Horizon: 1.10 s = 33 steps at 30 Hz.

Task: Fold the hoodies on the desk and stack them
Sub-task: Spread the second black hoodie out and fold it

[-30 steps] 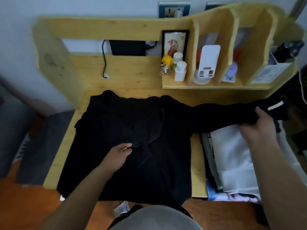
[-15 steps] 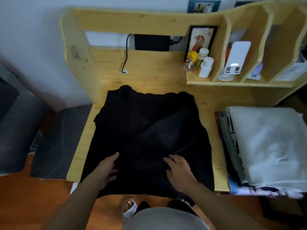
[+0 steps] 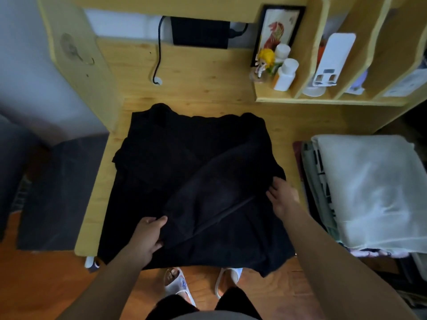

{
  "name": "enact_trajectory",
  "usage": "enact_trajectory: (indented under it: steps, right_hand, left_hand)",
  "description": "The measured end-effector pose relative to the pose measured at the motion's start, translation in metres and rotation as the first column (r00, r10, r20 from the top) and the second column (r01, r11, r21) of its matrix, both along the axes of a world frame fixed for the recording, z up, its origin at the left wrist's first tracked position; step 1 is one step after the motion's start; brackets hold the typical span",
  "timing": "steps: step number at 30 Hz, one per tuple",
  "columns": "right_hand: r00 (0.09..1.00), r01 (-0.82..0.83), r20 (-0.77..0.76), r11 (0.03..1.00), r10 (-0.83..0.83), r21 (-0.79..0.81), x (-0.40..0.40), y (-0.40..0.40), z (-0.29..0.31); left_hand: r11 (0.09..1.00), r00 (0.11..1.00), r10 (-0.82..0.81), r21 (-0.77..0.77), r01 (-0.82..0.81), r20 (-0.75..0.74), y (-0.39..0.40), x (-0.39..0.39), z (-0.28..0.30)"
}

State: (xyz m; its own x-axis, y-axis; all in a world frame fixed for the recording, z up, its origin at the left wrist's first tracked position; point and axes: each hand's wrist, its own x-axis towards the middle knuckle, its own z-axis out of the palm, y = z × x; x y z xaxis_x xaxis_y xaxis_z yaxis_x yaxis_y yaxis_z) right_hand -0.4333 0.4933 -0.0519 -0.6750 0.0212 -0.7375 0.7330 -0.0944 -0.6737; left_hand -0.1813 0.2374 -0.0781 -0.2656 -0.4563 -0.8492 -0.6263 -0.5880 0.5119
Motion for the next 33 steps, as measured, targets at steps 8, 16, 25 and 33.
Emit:
enact_trajectory:
  steps: [8, 16, 25, 33]
  right_hand:
    - [0.982, 0.156, 0.109, 0.988, -0.154, -0.002, -0.065, 0.020, 0.002]
    - [0.486, -0.304, -0.075, 0.249, 0.871, 0.920, -0.086, -0.016, 0.005]
    - [0.111, -0.437, 0.325, -0.248, 0.939, 0.865, -0.171, -0.026, -0.046]
    - [0.349, -0.389, 0.119, 0.028, 0.930, 0.921, -0.187, -0.023, -0.035]
  left_hand:
    - [0.989, 0.984, 0.125, -0.064, -0.134, -0.125, 0.015, -0.023, 0.020]
    - [0.983, 0.990, -0.095, -0.146, 0.109, 0.100, 0.036, -0.031, 0.004]
    - [0.974, 1.000, -0.001, -0.227, 0.008, 0.031, 0.048, -0.024, 0.015]
    - [0.927, 0.965, -0.134, -0.315, 0.202, 0.226, 0.044, -0.025, -0.001]
